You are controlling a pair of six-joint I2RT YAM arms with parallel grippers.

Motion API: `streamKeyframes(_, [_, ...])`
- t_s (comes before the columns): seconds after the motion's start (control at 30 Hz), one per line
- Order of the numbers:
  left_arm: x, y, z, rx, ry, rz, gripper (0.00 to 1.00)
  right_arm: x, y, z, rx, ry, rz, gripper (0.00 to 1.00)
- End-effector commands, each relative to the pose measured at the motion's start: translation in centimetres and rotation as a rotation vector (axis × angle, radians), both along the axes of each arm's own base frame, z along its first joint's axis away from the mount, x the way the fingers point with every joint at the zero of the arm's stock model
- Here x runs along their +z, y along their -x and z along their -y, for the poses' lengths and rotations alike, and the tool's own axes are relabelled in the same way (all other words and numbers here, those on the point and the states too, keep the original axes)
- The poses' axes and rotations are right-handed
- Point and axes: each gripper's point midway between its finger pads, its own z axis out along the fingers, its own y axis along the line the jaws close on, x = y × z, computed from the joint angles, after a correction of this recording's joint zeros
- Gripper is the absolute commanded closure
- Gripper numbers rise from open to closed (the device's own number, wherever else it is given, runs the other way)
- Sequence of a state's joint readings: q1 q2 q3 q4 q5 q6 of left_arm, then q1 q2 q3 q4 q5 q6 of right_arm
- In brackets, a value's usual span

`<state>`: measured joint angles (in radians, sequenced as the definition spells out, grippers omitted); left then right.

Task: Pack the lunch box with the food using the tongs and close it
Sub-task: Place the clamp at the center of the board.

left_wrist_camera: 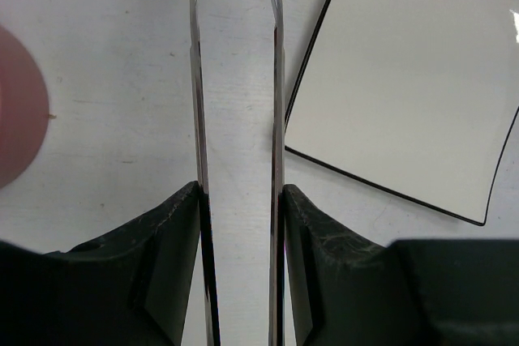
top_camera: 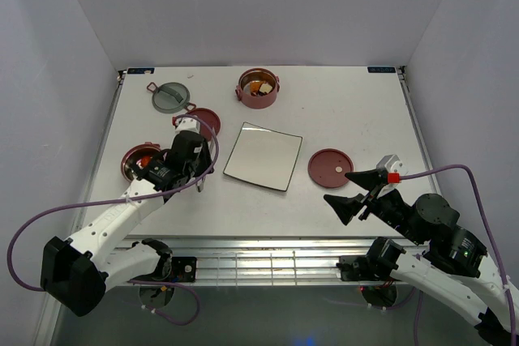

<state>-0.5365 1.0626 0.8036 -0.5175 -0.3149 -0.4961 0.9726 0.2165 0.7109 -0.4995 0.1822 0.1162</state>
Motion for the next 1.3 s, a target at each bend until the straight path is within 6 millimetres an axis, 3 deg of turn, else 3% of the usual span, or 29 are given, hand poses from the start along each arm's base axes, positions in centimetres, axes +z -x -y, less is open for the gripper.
streamKeyframes(0.0, [-0.4,0.7,-0.4,0.057,0.040,-0.025,0.47,1.5,0.0,0.3,-0.010,-0.041,0.030,0.11])
streamKeyframes(0.63, [-5.3,2.0,-0.3,0.050,0.020,-0.138,0.40,1.4,0.1,0.4,-0.008,-0.042,0.027,0.11])
streamKeyframes(1.07, [-7.4,2.7,-0.3,0.043,0.011,-0.185,0.36,1.4,0.0,0.4,-0.011,-0.042,0.027,0.11])
streamKeyframes(1.27, [-8.7,3.1,-0.3,0.043,-0.001,-0.224,0.29,1.4,0.1,0.3,-0.010,-0.043,0.026,0.11])
